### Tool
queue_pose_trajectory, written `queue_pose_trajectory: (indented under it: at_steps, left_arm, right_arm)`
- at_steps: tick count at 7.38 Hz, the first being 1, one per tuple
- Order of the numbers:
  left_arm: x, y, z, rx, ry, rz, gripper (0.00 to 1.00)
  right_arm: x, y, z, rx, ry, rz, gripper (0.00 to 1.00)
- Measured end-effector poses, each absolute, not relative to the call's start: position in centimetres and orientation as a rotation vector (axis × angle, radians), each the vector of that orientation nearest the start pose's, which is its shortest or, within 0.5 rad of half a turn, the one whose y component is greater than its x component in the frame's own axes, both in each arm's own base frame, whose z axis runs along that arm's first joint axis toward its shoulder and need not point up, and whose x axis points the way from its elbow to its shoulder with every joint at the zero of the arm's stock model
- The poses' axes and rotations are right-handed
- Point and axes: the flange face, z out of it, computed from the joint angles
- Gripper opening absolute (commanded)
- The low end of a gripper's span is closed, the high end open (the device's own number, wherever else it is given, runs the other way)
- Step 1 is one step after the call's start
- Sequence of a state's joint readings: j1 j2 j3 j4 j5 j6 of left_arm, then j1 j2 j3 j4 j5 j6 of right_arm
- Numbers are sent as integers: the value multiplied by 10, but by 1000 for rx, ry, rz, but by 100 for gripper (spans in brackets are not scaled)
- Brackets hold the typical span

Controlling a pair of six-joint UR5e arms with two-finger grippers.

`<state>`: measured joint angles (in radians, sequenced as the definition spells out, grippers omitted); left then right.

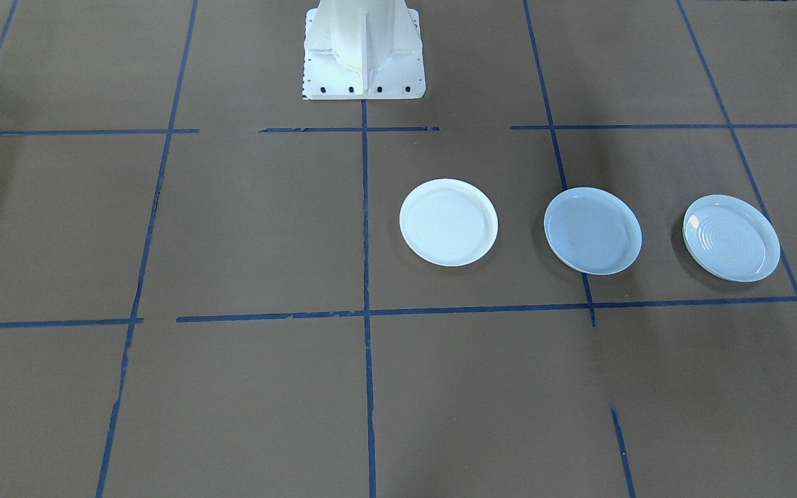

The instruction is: Stack plate in center

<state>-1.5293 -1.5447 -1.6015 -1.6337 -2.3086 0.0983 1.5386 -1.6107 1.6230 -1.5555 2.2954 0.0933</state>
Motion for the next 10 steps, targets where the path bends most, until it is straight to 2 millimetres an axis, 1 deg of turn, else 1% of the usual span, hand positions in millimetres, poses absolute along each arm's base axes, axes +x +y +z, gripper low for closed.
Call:
queue_pose_trajectory:
  at_steps: [2,5,6,7,8,10]
  left_arm:
    - [-46,-488,650,90,737,161,100]
    - [-46,-489,653,86,735,161,100]
    - [-43,-490,654,89,736,157,100]
    - [-33,-493,661,95,739,136,100]
    - [-13,-497,675,106,749,92,100]
    - [38,-496,705,125,793,14,100]
  right_arm:
    - [52,-479,654,-19,-725,49,100]
    - [52,-479,654,-19,-725,48,100]
    - [52,-479,654,-19,-725,48,100]
    - [52,-479,654,-19,-726,47,100]
    - [52,-479,654,-19,-726,47,100]
    - [52,-479,654,-19,-725,47,100]
